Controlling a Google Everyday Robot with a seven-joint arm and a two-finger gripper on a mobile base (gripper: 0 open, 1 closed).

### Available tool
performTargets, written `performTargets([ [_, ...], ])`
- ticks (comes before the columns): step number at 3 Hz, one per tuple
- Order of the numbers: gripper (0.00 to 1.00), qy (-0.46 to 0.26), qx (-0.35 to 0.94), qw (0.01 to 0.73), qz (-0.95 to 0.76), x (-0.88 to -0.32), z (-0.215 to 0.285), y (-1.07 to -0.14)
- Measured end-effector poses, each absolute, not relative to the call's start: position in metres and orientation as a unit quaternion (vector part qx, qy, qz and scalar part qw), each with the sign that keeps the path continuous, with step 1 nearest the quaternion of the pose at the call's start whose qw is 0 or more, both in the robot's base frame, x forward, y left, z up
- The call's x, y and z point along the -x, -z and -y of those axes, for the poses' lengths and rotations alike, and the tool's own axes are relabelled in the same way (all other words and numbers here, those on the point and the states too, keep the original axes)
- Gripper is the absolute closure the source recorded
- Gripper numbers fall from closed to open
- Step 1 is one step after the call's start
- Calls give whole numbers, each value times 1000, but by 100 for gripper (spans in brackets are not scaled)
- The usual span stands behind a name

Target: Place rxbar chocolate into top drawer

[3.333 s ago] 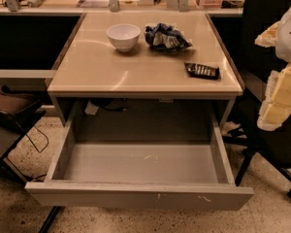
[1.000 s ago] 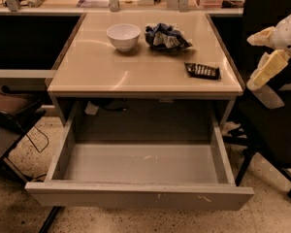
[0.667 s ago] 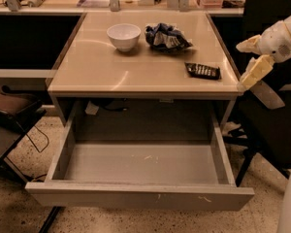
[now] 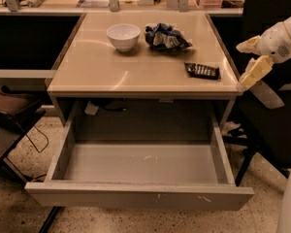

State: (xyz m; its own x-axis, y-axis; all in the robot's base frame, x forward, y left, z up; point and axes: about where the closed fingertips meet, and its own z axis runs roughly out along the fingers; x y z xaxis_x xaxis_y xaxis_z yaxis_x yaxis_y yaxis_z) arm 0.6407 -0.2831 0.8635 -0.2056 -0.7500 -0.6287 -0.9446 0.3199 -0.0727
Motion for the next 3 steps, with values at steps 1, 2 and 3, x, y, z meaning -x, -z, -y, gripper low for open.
performTargets([
  [1, 0, -223, 578, 308, -722, -645, 260, -859],
  [2, 0, -291, 589, 336, -674, -673, 214, -846],
  [3, 0, -310, 594, 339, -660, -697, 183, -833],
])
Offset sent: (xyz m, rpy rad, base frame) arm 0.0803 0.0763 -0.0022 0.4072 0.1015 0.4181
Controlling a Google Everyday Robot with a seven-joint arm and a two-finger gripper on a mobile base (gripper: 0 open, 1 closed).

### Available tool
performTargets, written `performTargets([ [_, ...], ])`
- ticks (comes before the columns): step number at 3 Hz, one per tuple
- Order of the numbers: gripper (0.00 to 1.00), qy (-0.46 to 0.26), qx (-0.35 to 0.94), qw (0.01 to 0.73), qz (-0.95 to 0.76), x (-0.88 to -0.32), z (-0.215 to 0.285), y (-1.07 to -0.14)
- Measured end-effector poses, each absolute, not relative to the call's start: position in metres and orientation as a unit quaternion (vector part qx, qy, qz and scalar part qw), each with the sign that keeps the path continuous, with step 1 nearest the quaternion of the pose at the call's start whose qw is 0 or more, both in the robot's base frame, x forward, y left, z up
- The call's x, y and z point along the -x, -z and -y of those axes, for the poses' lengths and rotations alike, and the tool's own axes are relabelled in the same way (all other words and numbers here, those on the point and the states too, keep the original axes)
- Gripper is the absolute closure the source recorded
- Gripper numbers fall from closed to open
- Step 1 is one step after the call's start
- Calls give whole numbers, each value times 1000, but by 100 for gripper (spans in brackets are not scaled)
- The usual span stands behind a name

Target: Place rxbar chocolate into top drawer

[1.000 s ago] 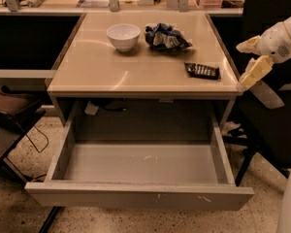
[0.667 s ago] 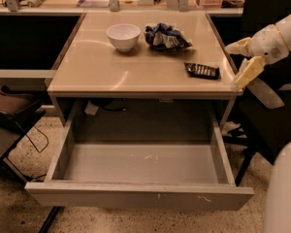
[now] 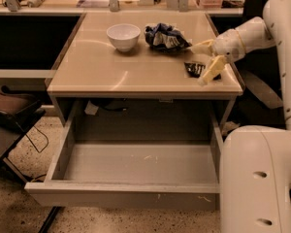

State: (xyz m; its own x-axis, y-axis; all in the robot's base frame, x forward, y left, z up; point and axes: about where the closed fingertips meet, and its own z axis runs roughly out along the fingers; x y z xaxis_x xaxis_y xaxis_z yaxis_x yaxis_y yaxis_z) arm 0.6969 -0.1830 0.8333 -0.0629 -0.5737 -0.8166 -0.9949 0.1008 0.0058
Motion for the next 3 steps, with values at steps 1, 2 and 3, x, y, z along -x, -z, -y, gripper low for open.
performTargets([
  [1, 0, -302, 586, 356, -662, -709, 181, -835],
  [2, 0, -280, 564, 348, -694, -719, 195, -824],
  [3, 0, -278, 537, 343, -719, -720, 213, -812],
])
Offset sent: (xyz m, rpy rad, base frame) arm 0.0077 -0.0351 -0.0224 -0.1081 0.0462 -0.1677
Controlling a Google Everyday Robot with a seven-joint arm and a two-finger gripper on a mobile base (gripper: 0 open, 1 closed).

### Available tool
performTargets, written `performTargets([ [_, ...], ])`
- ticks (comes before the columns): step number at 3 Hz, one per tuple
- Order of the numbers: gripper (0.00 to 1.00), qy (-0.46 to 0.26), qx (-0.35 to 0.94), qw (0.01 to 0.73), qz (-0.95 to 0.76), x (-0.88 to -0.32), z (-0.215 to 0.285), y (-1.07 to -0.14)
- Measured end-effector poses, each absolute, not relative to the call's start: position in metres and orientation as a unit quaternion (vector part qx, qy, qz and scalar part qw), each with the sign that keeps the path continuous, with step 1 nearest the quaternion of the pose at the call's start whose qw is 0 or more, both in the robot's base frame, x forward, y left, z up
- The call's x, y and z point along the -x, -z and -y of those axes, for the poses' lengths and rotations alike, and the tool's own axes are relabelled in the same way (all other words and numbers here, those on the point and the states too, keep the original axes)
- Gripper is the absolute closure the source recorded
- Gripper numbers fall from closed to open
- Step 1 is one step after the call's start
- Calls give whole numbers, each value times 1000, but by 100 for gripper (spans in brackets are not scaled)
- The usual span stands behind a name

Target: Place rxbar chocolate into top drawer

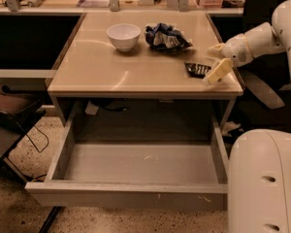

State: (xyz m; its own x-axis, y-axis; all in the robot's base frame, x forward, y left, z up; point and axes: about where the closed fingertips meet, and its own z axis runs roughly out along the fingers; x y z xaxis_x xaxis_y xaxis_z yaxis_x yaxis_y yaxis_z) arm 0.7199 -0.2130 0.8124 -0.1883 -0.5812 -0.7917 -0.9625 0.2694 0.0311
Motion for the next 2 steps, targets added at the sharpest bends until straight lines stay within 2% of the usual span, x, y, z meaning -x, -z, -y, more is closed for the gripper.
performTargets([
  [1, 0, -277, 535, 346, -719, -724, 210, -811],
  [2, 18, -277, 535, 346, -719, -724, 210, -811],
])
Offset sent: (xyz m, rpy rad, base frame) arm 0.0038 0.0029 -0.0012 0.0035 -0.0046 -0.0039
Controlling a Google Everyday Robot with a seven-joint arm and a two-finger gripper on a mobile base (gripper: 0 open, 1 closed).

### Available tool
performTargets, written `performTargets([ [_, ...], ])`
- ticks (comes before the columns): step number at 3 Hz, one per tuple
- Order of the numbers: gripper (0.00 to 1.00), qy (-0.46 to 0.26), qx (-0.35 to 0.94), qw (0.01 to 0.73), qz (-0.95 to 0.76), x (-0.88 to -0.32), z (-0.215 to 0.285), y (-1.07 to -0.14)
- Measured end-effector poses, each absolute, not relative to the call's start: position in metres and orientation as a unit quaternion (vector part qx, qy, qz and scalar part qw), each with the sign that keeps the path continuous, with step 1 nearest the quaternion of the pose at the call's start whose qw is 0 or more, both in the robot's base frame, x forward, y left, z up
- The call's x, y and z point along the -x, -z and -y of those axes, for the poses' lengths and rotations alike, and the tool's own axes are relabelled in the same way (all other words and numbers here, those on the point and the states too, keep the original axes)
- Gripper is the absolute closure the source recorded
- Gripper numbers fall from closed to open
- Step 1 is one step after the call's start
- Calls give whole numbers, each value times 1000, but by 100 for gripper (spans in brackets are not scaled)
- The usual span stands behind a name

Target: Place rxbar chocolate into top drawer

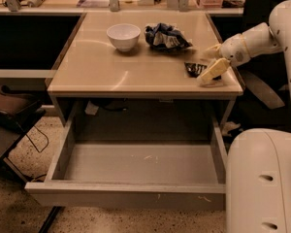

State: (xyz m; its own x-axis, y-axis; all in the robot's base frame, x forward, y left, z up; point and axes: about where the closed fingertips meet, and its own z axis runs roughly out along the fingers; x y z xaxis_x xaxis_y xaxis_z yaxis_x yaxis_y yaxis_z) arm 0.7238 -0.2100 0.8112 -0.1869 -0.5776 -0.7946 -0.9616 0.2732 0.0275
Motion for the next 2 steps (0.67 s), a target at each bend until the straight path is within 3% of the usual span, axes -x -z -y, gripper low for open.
performTargets([
  [2, 64, -277, 535, 346, -719, -724, 210, -811],
])
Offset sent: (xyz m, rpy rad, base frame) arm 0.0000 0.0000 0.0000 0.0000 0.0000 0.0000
